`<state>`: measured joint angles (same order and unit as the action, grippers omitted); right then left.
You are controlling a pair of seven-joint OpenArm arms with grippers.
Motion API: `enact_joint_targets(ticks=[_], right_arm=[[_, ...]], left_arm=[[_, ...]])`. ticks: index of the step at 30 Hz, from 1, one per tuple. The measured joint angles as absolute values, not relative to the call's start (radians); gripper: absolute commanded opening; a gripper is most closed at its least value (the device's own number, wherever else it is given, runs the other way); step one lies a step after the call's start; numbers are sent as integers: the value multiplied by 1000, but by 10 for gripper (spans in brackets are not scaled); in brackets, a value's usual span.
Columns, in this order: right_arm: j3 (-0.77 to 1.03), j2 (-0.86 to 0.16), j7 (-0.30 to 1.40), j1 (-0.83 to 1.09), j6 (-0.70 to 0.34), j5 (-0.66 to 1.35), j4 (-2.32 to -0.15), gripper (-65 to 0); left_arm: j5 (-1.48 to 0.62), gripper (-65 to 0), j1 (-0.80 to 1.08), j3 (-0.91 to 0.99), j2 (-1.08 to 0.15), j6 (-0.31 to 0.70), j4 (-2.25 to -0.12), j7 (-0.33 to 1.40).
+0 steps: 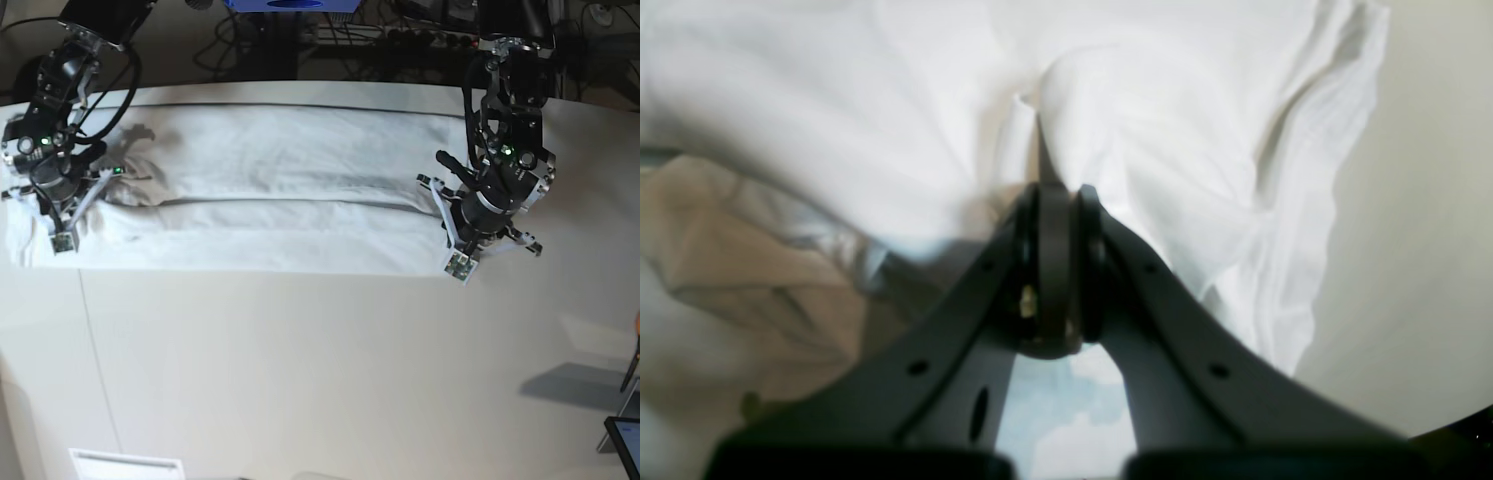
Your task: Fold the T-shirt properly
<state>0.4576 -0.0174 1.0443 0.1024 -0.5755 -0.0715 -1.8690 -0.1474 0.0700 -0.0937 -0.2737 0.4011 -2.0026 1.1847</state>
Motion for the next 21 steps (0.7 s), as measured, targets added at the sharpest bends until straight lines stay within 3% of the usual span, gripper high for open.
enact_joint_targets(ticks=[21], right_arm=[[463,-20,1044,104,-575,-75,-1866,-649]], left_arm=[[-139,-650,142,-101,-295,401,-2000,1197]])
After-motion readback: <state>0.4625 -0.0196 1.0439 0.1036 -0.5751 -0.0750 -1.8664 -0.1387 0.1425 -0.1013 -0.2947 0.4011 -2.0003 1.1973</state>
